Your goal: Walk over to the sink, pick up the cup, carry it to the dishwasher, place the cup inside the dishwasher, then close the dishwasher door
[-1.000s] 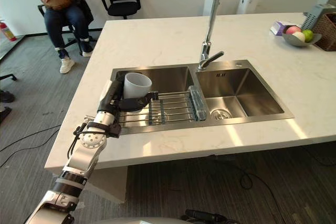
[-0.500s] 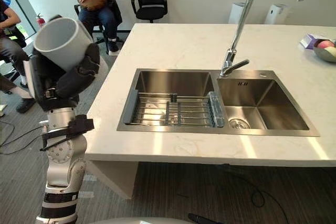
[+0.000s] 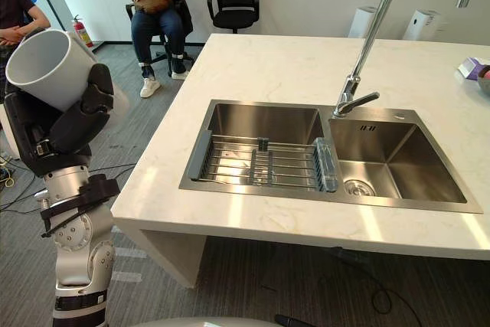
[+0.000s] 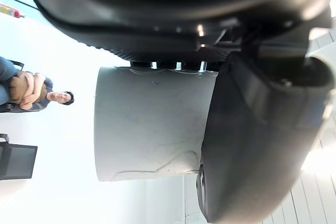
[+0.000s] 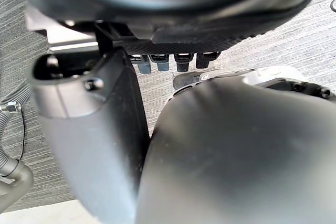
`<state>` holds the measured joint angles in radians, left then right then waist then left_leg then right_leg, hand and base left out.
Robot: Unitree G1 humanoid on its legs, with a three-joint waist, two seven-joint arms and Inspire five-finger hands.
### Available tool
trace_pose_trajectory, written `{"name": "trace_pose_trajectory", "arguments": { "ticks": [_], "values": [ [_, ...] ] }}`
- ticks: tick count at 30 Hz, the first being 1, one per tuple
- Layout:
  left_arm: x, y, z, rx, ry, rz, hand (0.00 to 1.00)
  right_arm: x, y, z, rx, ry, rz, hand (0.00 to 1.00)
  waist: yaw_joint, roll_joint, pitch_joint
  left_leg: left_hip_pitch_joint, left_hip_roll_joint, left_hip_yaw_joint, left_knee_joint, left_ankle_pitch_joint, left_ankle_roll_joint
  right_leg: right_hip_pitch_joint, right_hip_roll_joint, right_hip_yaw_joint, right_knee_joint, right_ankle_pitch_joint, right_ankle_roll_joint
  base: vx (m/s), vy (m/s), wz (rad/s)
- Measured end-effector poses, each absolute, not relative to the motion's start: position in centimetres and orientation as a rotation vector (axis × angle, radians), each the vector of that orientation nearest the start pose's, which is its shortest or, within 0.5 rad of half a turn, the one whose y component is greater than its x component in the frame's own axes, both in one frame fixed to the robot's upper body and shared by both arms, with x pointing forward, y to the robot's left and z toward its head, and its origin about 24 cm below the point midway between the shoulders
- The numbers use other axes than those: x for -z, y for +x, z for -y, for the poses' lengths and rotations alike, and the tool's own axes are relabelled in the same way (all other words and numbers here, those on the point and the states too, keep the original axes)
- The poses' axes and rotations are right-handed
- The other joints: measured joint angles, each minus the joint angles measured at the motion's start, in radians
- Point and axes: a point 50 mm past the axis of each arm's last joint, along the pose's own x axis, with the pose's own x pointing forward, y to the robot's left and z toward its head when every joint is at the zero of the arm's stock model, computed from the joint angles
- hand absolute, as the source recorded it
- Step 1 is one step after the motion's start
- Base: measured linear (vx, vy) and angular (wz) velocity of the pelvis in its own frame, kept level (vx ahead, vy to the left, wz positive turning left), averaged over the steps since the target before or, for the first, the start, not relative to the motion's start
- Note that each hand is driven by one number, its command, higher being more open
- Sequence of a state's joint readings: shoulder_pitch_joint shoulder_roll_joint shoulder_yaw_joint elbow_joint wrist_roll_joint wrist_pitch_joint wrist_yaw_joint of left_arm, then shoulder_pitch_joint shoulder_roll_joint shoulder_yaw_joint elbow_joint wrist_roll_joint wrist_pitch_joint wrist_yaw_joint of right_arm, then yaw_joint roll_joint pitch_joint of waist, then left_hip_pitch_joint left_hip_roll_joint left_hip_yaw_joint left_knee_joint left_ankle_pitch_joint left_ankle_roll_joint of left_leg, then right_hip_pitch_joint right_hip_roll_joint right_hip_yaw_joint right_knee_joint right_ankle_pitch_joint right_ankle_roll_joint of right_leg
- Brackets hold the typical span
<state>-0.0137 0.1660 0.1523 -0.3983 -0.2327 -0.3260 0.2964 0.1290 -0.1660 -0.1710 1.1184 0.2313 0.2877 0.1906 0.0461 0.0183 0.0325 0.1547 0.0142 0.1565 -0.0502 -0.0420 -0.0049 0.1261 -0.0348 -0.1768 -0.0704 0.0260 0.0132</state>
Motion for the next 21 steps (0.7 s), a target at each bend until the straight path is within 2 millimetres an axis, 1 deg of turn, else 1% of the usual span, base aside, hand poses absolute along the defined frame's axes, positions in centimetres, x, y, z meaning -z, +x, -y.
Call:
{"name": "trace_pose_trajectory", "arguments": {
  "ticks": [4,7,9,11,12,13,14,15,16,17,18,19,20,21],
  "values": [
    [-16.6,21.5,-22.0,-0.407,-0.128,0.748,0.00,17.0,3.7,21.9,0.245,0.281,-1.419,1.00,0.006,0.002,0.001,-0.005,0.000,-0.004,0.004,-0.001,0.001,0.000,0.000,-0.003,0.000,-0.001,-0.001,-0.01,-0.004,0.02],
    [-15.4,20.7,-22.6,-0.461,-0.117,0.700,0.00,17.0,3.9,22.1,0.245,0.235,-1.406,1.00,0.012,0.007,0.005,-0.052,0.001,-0.038,0.090,-0.039,0.003,0.002,-0.007,-0.037,0.016,-0.016,0.000,-0.02,-0.021,0.34],
    [-14.3,20.0,-23.0,-0.484,-0.091,0.639,0.00,17.0,4.0,22.1,0.229,0.203,-1.395,1.00,0.017,0.009,0.007,-0.098,-0.001,-0.101,0.160,-0.061,0.002,0.008,-0.010,-0.096,0.034,-0.035,-0.001,-0.01,-0.037,0.80],
    [-13.1,19.2,-23.0,-0.495,-0.084,0.568,0.00,17.0,4.1,22.2,0.212,0.170,-1.397,1.00,0.032,0.014,0.022,-0.126,-0.014,-0.182,0.192,-0.063,-0.001,0.027,-0.018,-0.179,0.051,-0.055,0.000,-0.04,-0.049,1.23],
    [-12.5,18.5,-23.0,-0.490,-0.082,0.534,0.00,17.0,4.0,22.4,0.215,0.165,-1.400,1.00,0.052,0.022,0.032,-0.136,-0.025,-0.235,0.195,-0.053,-0.005,0.040,-0.022,-0.232,0.060,-0.070,0.001,-0.06,-0.042,1.33],
    [-12.2,18.2,-23.0,-0.488,-0.086,0.520,0.00,17.0,3.9,22.4,0.217,0.162,-1.404,1.00,0.062,0.024,0.033,-0.139,-0.032,-0.263,0.189,-0.043,-0.006,0.043,-0.026,-0.262,0.068,-0.077,0.002,-0.07,-0.046,1.43],
    [-11.9,17.7,-23.0,-0.492,-0.091,0.501,0.00,17.0,3.7,22.7,0.220,0.153,-1.412,1.00,0.077,0.027,0.036,-0.142,-0.045,-0.312,0.157,-0.025,-0.018,0.044,-0.041,-0.314,0.086,-0.092,0.004,-0.10,-0.039,1.41],
    [-11.8,17.0,-23.0,-0.500,-0.093,0.495,0.00,16.9,4.0,22.8,0.222,0.146,-1.411,1.00,0.094,0.027,0.041,-0.146,-0.032,-0.284,0.115,-0.024,-0.009,0.043,-0.050,-0.368,0.091,-0.096,0.005,-0.08,-0.025,1.40],
    [-11.9,16.9,-23.0,-0.501,-0.090,0.496,0.00,16.9,4.0,23.0,0.223,0.134,-1.410,1.00,0.102,0.025,0.042,-0.153,-0.019,-0.233,0.099,-0.027,-0.005,0.042,-0.056,-0.397,0.089,-0.096,0.004,-0.12,-0.044,1.55],
    [-12.2,16.8,-22.8,-0.493,-0.093,0.517,0.00,17.0,3.9,22.9,0.227,0.129,-1.423,1.00,0.102,0.007,0.049,-0.197,0.015,-0.067,0.156,-0.049,0.024,0.031,-0.077,-0.483,0.083,-0.103,-0.001,-0.09,-0.028,1.47],
    [-12.4,16.8,-22.6,-0.485,-0.098,0.535,0.00,16.9,4.3,23.0,0.239,0.127,-1.415,1.00,0.097,0.011,0.055,-0.247,0.046,0.048,0.267,-0.078,0.053,0.022,-0.092,-0.534,0.097,-0.110,-0.002,-0.12,-0.006,1.97],
    [-12.8,16.9,-22.0,-0.446,-0.109,0.566,0.00,16.8,4.7,23.4,0.266,0.123,-1.421,1.00,0.097,0.017,0.072,-0.285,0.115,0.258,0.457,-0.129,0.130,0.021,-0.124,-0.606,0.132,-0.120,0.002,-0.06,0.053,1.91],
    [-13.0,17.0,-21.4,-0.409,-0.121,0.587,0.00,16.8,4.6,23.6,0.289,0.123,-1.423,1.00,0.091,0.019,0.072,-0.267,0.166,0.401,0.559,-0.141,0.149,0.028,-0.156,-0.677,0.166,-0.126,0.001,-0.01,0.059,1.79],
    [-13.1,17.1,-21.0,-0.390,-0.131,0.597,0.00,16.7,4.6,23.8,0.297,0.119,-1.419,1.00,0.083,0.023,0.069,-0.253,0.196,0.452,0.590,-0.137,0.152,0.029,-0.170,-0.712,0.192,-0.134,-0.004,0.03,0.079,1.90]
  ]
}}
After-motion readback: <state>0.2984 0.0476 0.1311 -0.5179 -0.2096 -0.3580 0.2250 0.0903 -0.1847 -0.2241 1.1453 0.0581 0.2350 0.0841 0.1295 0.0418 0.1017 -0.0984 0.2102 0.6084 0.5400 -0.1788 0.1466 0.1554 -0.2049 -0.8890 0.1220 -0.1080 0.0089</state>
